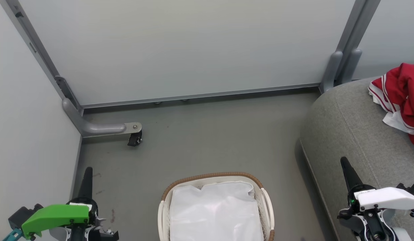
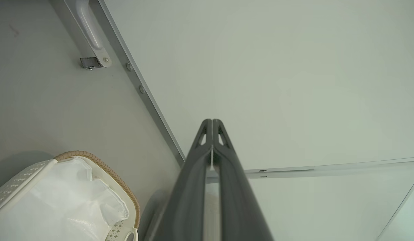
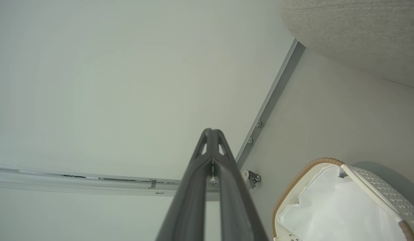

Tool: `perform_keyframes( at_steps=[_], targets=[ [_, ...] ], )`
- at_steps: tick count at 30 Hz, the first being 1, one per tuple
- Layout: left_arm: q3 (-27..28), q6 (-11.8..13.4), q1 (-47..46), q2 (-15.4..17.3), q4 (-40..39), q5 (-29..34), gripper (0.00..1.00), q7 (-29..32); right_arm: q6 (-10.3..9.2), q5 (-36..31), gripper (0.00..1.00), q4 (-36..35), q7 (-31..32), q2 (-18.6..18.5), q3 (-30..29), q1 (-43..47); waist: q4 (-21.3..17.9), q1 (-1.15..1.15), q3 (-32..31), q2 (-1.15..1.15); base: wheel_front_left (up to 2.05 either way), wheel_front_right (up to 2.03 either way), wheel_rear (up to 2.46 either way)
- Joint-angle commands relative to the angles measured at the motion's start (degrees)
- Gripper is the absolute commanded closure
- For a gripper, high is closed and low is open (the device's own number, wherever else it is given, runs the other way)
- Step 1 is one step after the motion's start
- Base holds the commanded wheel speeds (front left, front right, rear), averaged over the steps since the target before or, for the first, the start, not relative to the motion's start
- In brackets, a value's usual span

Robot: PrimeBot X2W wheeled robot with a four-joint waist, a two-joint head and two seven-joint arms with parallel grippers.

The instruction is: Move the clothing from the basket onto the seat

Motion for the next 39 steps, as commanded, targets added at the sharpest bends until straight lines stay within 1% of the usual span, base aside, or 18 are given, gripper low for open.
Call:
perform_keyframes(
  at_steps=[1,30,35,39],
  targets=[
    [0.4,-0.5,-1.3,0.3,-0.4,-1.2,1.0,0.5,-0.04,1.3,1.0,-0.7,0.4,-0.4,-0.2,-1.0,0.0,0.0,0.0,0.0,0.0,0.0,0.0],
    [2.2,-1.0,-2.4,0.3,-1.5,-11.6,1.0,3.7,-0.03,13.5,1.0,-1.9,3.5,-0.5,-0.7,-1.1,-0.8,0.0,0.1,0.0,0.0,0.0,0.0],
    [2.5,-1.0,-2.4,0.3,-1.6,-13.1,1.0,4.2,-0.03,15.2,1.0,-2.1,4.0,-0.5,-0.7,-1.1,-1.0,0.0,0.1,0.0,0.0,0.0,0.0],
    [2.4,-1.0,-2.4,0.3,-1.5,-13.0,1.0,4.2,-0.03,15.0,1.0,-2.1,4.0,-0.5,-0.7,-1.1,-1.0,0.0,0.1,0.0,0.0,0.0,0.0]
  ],
)
